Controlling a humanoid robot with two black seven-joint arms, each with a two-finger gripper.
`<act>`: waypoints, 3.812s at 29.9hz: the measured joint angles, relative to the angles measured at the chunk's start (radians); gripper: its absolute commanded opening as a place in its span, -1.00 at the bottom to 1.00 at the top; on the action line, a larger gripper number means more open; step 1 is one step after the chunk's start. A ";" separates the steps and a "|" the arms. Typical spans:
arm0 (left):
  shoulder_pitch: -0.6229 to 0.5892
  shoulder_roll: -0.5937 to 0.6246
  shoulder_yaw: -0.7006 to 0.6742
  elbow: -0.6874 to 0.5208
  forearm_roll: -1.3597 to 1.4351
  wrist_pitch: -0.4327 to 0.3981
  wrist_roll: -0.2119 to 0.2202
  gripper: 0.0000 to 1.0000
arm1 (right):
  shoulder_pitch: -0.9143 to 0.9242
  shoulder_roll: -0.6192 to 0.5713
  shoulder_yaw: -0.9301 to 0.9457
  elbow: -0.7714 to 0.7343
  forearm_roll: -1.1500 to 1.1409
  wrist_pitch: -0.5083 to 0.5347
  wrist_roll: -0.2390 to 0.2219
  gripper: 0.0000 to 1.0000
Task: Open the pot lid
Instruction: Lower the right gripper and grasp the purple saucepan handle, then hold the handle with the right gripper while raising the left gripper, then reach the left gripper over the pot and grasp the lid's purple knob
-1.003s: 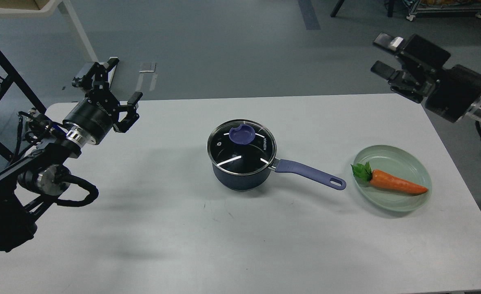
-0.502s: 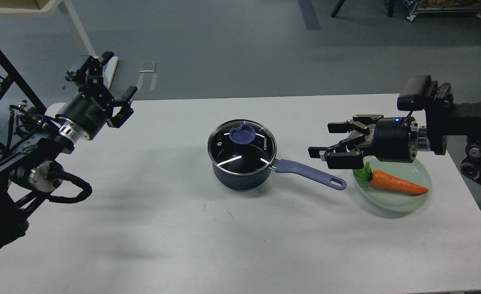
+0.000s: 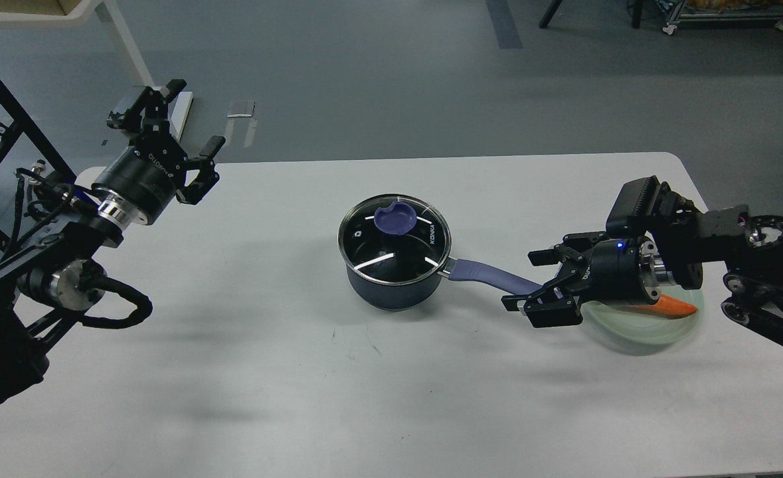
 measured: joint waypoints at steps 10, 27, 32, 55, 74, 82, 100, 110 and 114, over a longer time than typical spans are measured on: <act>0.000 -0.002 0.002 0.000 0.001 -0.001 0.000 0.99 | 0.017 0.068 -0.024 -0.070 -0.038 -0.001 0.000 0.66; 0.001 0.001 0.002 0.000 0.002 0.000 0.000 0.99 | 0.054 0.150 -0.073 -0.144 -0.038 -0.001 0.000 0.18; 0.000 0.002 0.002 0.000 0.001 0.000 0.000 0.99 | 0.056 0.150 -0.074 -0.146 -0.038 -0.001 0.000 0.08; 0.000 0.003 0.002 -0.002 0.001 -0.009 0.000 0.99 | 0.058 0.135 -0.073 -0.154 -0.037 -0.006 0.000 -0.30; -0.093 0.008 0.004 -0.002 0.617 -0.103 -0.069 0.99 | 0.058 0.128 -0.070 -0.148 -0.034 -0.006 0.000 -0.34; -0.306 0.001 0.121 -0.058 1.189 -0.097 -0.076 0.99 | 0.062 0.128 -0.069 -0.144 -0.034 -0.006 0.000 -0.34; -0.510 -0.205 0.551 0.081 1.659 0.240 -0.076 0.99 | 0.063 0.128 -0.069 -0.139 -0.033 -0.007 0.000 -0.34; -0.500 -0.283 0.594 0.166 1.663 0.258 -0.076 0.99 | 0.063 0.128 -0.069 -0.138 -0.032 -0.006 0.000 -0.34; -0.496 -0.313 0.597 0.200 1.663 0.261 -0.076 0.99 | 0.063 0.128 -0.069 -0.138 -0.032 -0.006 0.000 -0.34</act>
